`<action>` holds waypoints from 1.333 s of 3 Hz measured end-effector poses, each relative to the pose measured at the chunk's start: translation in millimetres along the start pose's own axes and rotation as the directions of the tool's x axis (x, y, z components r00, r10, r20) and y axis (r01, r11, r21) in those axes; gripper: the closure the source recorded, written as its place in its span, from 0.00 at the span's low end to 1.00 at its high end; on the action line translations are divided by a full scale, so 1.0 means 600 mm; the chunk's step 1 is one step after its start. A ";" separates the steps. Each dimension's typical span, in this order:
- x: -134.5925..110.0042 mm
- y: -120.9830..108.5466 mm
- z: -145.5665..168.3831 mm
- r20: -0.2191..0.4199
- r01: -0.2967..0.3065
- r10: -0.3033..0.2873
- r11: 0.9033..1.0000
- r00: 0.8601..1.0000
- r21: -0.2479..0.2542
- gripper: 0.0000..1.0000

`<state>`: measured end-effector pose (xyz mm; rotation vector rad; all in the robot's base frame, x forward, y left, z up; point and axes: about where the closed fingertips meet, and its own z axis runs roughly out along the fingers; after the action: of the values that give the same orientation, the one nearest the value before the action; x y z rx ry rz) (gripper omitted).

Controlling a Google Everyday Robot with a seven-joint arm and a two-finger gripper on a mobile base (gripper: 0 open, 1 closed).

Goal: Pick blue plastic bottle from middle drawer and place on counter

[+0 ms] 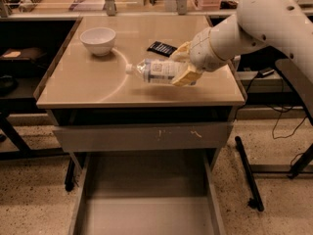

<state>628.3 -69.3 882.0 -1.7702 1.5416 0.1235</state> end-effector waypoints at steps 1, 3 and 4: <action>0.000 0.000 0.000 0.000 0.000 0.000 1.000 1.000 0.000 1.00; 0.054 -0.076 -0.010 0.010 -0.249 0.250 0.956 0.968 0.153 1.00; 0.075 -0.112 0.002 -0.005 -0.314 0.320 0.932 0.947 0.179 1.00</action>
Offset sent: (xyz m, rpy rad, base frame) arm 0.0520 -0.0596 0.0109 0.1706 0.0306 -0.4304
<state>699.5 -107.1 889.2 -1.3824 1.7974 0.1118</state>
